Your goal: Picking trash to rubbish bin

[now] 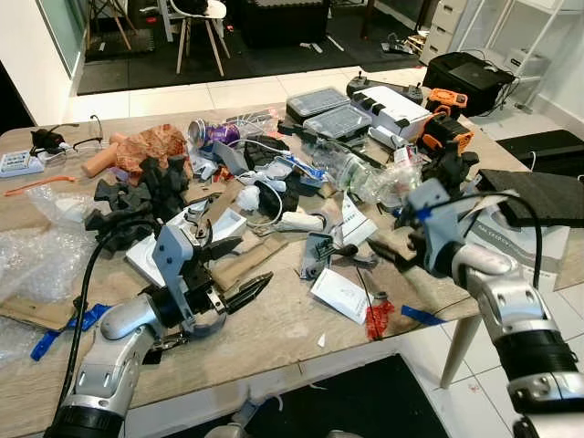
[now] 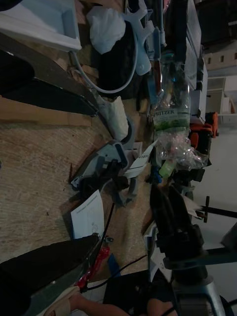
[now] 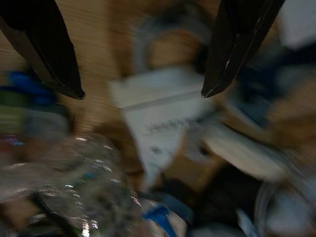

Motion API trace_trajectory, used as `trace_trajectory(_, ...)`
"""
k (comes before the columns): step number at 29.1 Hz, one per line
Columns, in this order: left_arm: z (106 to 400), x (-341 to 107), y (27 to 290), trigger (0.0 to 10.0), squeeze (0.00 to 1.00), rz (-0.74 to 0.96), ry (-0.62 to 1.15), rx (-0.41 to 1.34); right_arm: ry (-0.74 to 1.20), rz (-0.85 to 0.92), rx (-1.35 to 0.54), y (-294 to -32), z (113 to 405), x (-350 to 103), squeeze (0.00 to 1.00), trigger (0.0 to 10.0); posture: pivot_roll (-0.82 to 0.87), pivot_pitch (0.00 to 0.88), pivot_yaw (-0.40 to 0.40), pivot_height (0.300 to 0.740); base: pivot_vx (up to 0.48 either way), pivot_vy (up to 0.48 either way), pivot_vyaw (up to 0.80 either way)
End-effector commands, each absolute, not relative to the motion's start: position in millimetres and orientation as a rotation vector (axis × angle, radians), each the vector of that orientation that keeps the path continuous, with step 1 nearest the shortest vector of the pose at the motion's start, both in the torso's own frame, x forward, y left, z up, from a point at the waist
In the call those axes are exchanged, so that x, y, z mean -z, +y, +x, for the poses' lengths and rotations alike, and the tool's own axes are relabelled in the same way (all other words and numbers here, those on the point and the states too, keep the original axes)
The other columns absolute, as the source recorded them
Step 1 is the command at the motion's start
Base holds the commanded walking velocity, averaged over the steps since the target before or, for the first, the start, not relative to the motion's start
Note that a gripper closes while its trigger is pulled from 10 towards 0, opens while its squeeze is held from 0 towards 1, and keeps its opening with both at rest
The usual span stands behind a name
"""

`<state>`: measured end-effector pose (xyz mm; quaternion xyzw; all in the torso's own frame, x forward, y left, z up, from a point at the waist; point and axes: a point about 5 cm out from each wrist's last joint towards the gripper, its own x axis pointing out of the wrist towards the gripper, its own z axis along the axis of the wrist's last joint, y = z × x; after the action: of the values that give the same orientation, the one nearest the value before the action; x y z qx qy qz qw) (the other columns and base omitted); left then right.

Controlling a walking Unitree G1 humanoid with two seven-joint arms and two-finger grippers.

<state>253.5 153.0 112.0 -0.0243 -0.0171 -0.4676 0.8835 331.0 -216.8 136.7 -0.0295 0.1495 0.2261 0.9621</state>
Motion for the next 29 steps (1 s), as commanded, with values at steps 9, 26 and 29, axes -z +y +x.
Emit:
trace_trajectory(9,250,-107,155,10.0,0.00,-0.043,-0.013,0.991,0.570,0.324,-0.457,-205,326,-126,0.00,10.0,0.02,0.000,0.000,0.740,0.000,0.000,0.00)
trace_trajectory(26,249,-105,155,10.0,0.00,-0.058,-0.021,0.998,0.701,0.318,-0.232,-228,329,-131,0.00,10.0,0.02,0.000,-0.001,0.740,0.000,0.000,0.00)
trace_trajectory(29,249,-105,155,10.0,0.00,-0.060,-0.021,0.999,0.642,0.315,-0.220,-232,333,-140,0.00,10.0,0.02,0.000,-0.001,0.740,0.000,0.000,0.00)
